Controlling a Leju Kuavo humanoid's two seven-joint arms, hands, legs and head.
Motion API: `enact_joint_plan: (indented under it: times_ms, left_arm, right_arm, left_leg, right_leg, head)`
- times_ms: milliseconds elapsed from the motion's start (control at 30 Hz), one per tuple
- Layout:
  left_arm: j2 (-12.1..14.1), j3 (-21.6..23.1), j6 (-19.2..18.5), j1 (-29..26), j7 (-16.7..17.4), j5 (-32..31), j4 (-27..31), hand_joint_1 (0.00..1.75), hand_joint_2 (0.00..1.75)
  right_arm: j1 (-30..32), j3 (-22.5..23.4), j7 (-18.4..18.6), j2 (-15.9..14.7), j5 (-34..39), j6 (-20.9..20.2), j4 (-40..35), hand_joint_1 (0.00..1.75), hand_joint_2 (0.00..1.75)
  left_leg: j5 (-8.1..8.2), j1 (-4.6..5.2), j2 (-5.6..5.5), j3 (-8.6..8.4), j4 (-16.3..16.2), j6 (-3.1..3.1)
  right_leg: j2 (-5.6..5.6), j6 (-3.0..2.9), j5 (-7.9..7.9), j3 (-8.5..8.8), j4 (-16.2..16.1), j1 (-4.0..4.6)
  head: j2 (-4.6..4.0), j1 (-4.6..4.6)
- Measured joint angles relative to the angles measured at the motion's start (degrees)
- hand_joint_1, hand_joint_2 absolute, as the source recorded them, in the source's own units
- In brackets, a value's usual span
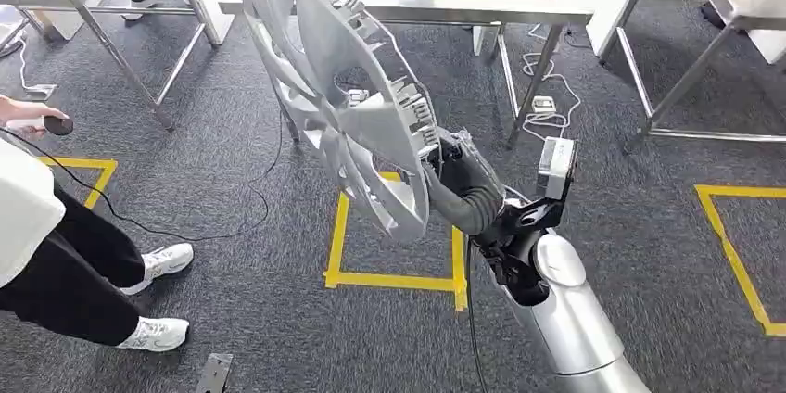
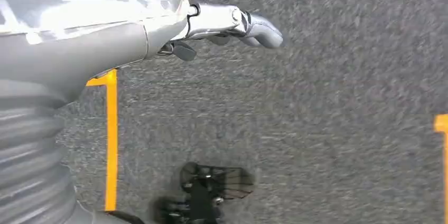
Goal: Take the parts from the cabinet and place them on the table.
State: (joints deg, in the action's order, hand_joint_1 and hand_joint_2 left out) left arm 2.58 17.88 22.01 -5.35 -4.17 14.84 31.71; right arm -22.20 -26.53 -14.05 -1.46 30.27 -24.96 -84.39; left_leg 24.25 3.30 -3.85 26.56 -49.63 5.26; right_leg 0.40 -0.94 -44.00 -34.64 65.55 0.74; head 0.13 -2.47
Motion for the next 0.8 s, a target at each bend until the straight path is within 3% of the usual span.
enact_joint_plan:
  times_ms: [33,67,100,133,167,200,233,267,300,333,367,400,433,467,500,533,567,600,633,667,767,800]
  left_arm:
    - [0.0,0.0,0.0,0.0,0.0,0.0,0.0,0.00,1.75]
    - [0.0,0.0,0.1,-0.1,0.0,0.0,-0.2,0.00,1.75]
    - [-0.2,0.0,0.1,-0.2,0.0,0.0,-0.5,0.00,1.75]
    - [-0.3,0.0,0.1,-0.3,0.0,0.0,-0.6,0.00,1.75]
    - [-0.3,0.0,0.3,-0.3,0.1,0.1,-0.6,0.00,1.75]
    - [-0.4,0.0,0.3,-0.1,0.1,0.1,-0.6,0.00,1.75]
    - [-0.4,0.0,0.4,0.3,0.0,0.1,-0.5,0.00,1.75]
    - [-0.4,0.0,0.4,0.5,0.0,0.0,-0.5,0.00,1.75]
    - [-0.4,0.1,0.5,0.7,0.0,0.0,-0.5,0.00,1.75]
    - [-0.4,0.1,0.6,0.9,0.0,0.0,-0.5,0.00,1.75]
    - [-0.2,0.1,0.6,1.1,0.0,0.1,-0.5,0.00,1.75]
    - [-0.2,0.1,0.6,1.1,0.0,0.1,-0.6,0.00,1.75]
    - [-0.2,0.1,0.6,1.0,0.0,0.1,-0.6,0.00,1.75]
    - [-0.2,0.1,0.6,1.0,0.0,0.1,-0.6,0.00,1.75]
    - [-0.2,0.1,0.6,1.0,0.0,0.1,-0.6,0.00,1.75]
    - [-0.1,0.1,0.6,1.0,0.0,0.1,-0.6,0.00,1.75]
    - [-0.1,0.1,0.5,0.8,0.0,0.1,-0.6,0.00,1.75]
    - [-0.2,0.1,0.5,0.5,0.0,0.1,-0.8,0.00,1.75]
    - [0.1,0.1,0.4,0.5,0.0,0.2,-1.0,0.00,1.75]
    - [0.1,0.1,0.3,0.6,0.1,0.3,-1.0,0.00,1.75]
    - [0.1,0.2,0.2,1.7,0.0,0.1,-0.4,0.00,1.75]
    - [-0.1,0.2,0.2,2.0,0.0,0.0,-0.4,0.00,1.75]
  right_arm:
    - [0.2,0.0,0.0,-0.2,0.0,0.0,0.1,1.75,1.75]
    - [0.5,0.0,-0.1,-0.4,0.0,0.0,0.3,1.75,1.75]
    - [0.9,0.0,-0.1,-0.7,0.0,0.0,0.7,1.75,1.75]
    - [0.9,0.0,-0.2,-0.8,0.0,0.0,0.7,1.75,1.75]
    - [0.9,0.0,-0.1,-0.6,-0.1,0.0,0.7,1.75,1.75]
    - [0.4,0.0,-0.2,-0.5,-0.1,0.0,0.4,1.75,1.75]
    - [-0.2,0.0,-0.1,-0.4,-0.2,0.0,0.2,1.75,1.75]
    - [-0.3,0.0,-0.1,-0.2,-0.2,0.0,0.2,1.75,1.75]
    - [-0.2,0.0,-0.4,-0.2,0.0,0.0,0.3,1.75,1.75]
    - [-0.2,0.0,-0.4,-0.3,0.1,-0.1,0.4,1.75,1.75]
    - [-0.1,0.0,-0.3,-0.4,0.0,-0.1,0.5,1.75,1.75]
    - [0.2,0.0,-0.3,-0.5,0.0,-0.1,0.7,1.75,1.75]
    - [0.2,0.0,-0.3,-0.6,0.0,-0.1,0.8,1.75,1.75]
    - [0.3,0.0,-0.2,-0.5,0.0,-0.1,0.8,1.75,1.75]
    - [0.3,0.0,-0.2,-0.5,0.0,-0.1,0.8,1.75,1.75]
    - [0.2,0.0,-0.2,-0.5,0.0,-0.1,0.8,1.75,1.75]
    - [0.3,0.0,-0.2,-0.4,0.0,-0.1,0.8,1.75,1.75]
    - [0.3,0.0,-0.3,-0.4,0.0,-0.1,0.9,1.75,1.75]
    - [0.2,0.0,-0.4,-0.4,0.1,-0.1,1.0,1.75,1.75]
    - [-0.2,0.0,-0.4,-0.4,0.1,-0.1,0.8,1.75,1.75]
    - [-1.2,0.2,-0.4,0.0,0.1,-0.2,0.3,1.75,1.75]
    - [-1.5,0.2,-0.4,0.0,0.1,-0.2,0.3,1.75,1.75]
  left_leg:
    - [0.96,0.13,-0.25,-1.62,0.5,0.06]
    - [1.99,0.21,-0.43,-3.32,0.9,0.21]
    - [2.85,0.11,-0.77,-4.20,0.5,-0.04]
    - [4.04,-0.10,-1.21,-4.33,-0.2,0.19]
    - [4.94,-0.53,-1.43,-4.52,-0.4,-0.22]
    - [5.06,-0.89,-1.38,-4.90,-0.5,-0.55]
    - [4.04,-0.64,-1.56,-4.65,-1.7,-0.51]
    - [3.19,-0.74,-0.75,-2.62,-4.3,-0.82]
    - [1.28,-0.67,0.63,-0.81,-8.1,-0.72]
    - [2.09,-1.03,1.90,1.15,-12.3,-2.28]
    - [4.64,-1.60,2.77,3.77,-16.3,-3.80]
    - [7.92,-2.47,3.23,6.46,-19.1,-5.11]
    - [10.22,-3.25,3.57,8.42,-19.9,-5.83]
    - [10.54,-3.92,3.82,9.81,-19.1,-6.26]
    - [9.07,-4.64,3.92,10.58,-16.2,-6.72]
    - [5.09,-5.20,4.12,10.76,-11.9,-7.23]
    - [-1.26,-5.62,4.18,10.72,-6.9,-7.52]
    - [-9.22,-5.98,4.12,11.26,-2.2,-7.53]
    - [-10.36,-5.95,4.19,11.82,-1.1,-7.37]
    - [-9.29,-5.74,4.00,11.92,-3.0,-7.16]
    - [-7.85,-5.63,3.60,12.87,-4.6,-5.68]
    - [-7.55,-5.49,3.52,12.80,-4.6,-5.56]
  right_leg:
    - [0.31,1.20,3.50,-1.69,-2.9,-0.08]
    - [1.13,3.39,12.25,-2.18,-4.4,-0.19]
    - [1.59,5.51,22.66,-1.91,-6.9,0.08]
    - [2.20,6.27,24.93,0.65,-8.9,0.06]
    - [2.36,5.90,24.97,0.27,-7.8,0.16]
    - [2.29,5.56,24.78,0.53,-7.8,0.41]
    - [1.77,5.48,24.74,1.22,-8.5,0.26]
    - [2.12,5.13,24.37,3.08,-10.1,-1.09]
    - [2.66,5.16,23.35,5.13,-11.4,-1.33]
    - [3.45,3.65,21.39,7.57,-14.3,-1.45]
    - [3.51,2.93,18.74,10.89,-17.5,-1.86]
    - [3.37,2.12,17.83,12.43,-18.0,-2.14]
    - [3.15,1.89,17.06,13.67,-18.4,-2.52]
    - [3.00,1.99,16.34,14.68,-18.4,-2.95]
    - [2.92,2.22,15.37,16.05,-18.5,-3.50]
    - [2.85,2.51,14.30,17.28,-18.5,-3.99]
    - [2.81,2.76,13.24,18.22,-18.4,-4.15]
    - [2.85,3.10,12.27,18.53,-18.2,-3.85]
    - [3.12,3.58,11.25,19.02,-17.5,-3.71]
    - [3.16,3.81,10.36,18.75,-17.9,-3.70]
    - [2.46,4.91,9.08,19.98,-18.5,-3.90]
    - [1.42,4.48,8.48,18.91,-16.7,-4.03]
  head:
    - [0.00,-0.02]
    - [0.00,-0.11]
    - [0.00,-0.09]
    - [0.00,-0.08]
    - [0.00,-0.31]
    - [0.00,0.09]
    - [0.00,0.04]
    - [0.00,0.35]
    - [0.00,-0.17]
    - [0.00,-0.05]
    - [0.00,-0.15]
    - [0.00,-0.17]
    - [0.00,-0.04]
    - [0.00,-0.22]
    - [0.00,-0.20]
    - [0.00,-0.13]
    - [0.00,-0.28]
    - [-0.02,-0.94]
    - [0.00,-1.35]
    - [0.00,-0.66]
    - [0.00,-0.72]
    - [0.00,-0.52]
